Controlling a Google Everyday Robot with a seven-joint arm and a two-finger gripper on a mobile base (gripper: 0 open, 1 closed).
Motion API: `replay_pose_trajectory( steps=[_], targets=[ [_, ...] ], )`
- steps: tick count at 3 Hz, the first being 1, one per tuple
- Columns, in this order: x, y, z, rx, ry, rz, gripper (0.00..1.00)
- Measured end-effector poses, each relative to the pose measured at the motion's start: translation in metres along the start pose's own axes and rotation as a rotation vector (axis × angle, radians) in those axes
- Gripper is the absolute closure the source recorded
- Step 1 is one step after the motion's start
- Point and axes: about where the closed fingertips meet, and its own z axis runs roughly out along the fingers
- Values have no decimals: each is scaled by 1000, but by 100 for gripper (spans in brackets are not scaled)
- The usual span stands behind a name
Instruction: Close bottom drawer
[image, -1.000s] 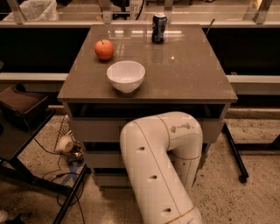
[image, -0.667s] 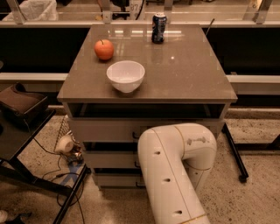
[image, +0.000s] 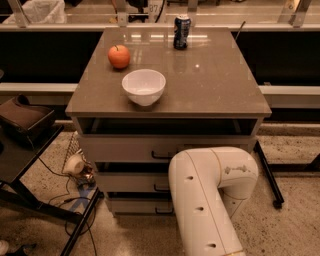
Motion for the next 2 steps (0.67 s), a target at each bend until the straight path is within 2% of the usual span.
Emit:
replay_pose_trajectory(
  steps=[1, 2],
  targets=[
    [-14, 3, 19, 37, -11, -25, 0],
    [-33, 5, 41, 93, -15, -90, 0]
  ],
)
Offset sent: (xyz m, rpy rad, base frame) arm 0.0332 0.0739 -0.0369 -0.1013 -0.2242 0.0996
